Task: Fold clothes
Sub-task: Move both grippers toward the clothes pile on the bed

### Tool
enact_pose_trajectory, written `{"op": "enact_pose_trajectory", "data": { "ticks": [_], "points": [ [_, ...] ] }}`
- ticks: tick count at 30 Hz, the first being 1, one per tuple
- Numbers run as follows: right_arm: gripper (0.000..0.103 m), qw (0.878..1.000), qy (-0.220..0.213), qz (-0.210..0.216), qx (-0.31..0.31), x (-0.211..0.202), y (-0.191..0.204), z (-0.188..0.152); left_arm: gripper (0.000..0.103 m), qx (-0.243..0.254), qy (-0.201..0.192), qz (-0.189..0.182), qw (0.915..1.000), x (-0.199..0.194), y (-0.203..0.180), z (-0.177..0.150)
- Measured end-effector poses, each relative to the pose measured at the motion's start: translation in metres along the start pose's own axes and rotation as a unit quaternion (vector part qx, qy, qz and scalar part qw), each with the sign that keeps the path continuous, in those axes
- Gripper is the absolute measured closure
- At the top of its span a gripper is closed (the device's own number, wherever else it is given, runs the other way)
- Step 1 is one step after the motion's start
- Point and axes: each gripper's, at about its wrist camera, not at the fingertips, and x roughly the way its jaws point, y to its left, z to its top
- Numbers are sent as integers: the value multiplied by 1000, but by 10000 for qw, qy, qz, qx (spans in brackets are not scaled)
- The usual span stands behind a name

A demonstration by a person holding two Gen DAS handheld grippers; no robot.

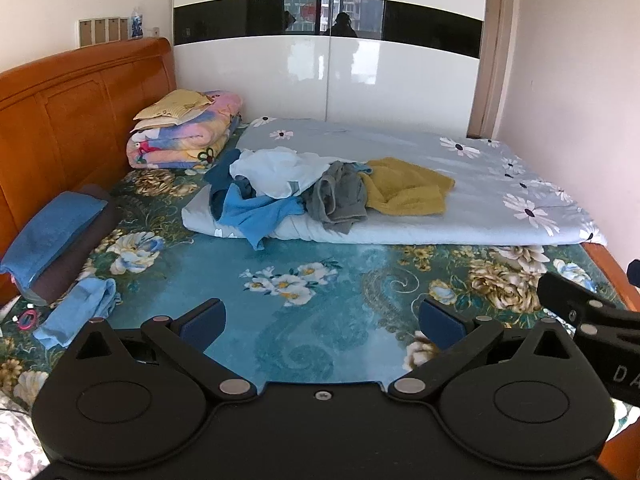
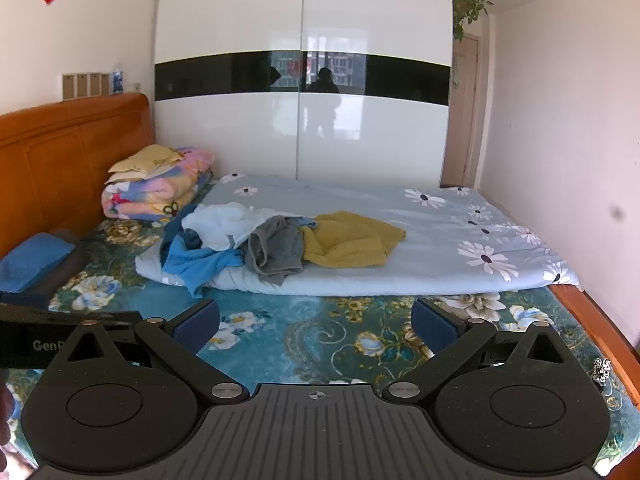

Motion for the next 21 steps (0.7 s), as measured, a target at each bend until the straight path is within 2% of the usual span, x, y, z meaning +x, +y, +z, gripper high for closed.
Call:
{"op": "enact_pose_trajectory", "data": {
  "ticks": [6,15,21],
  "points": [
    [0,10000,34,38,17,4,5,-1,1,-89,-24,-50,9999,-4,10,-4],
    [0,9999,112,112,54,10,-3,-4,1,-46,153,55,9999,2,2,-2],
    [0,9996,226,147,-59,20,-3,-4,1,-59,62,66,9999,9,5,-4]
  ]
}}
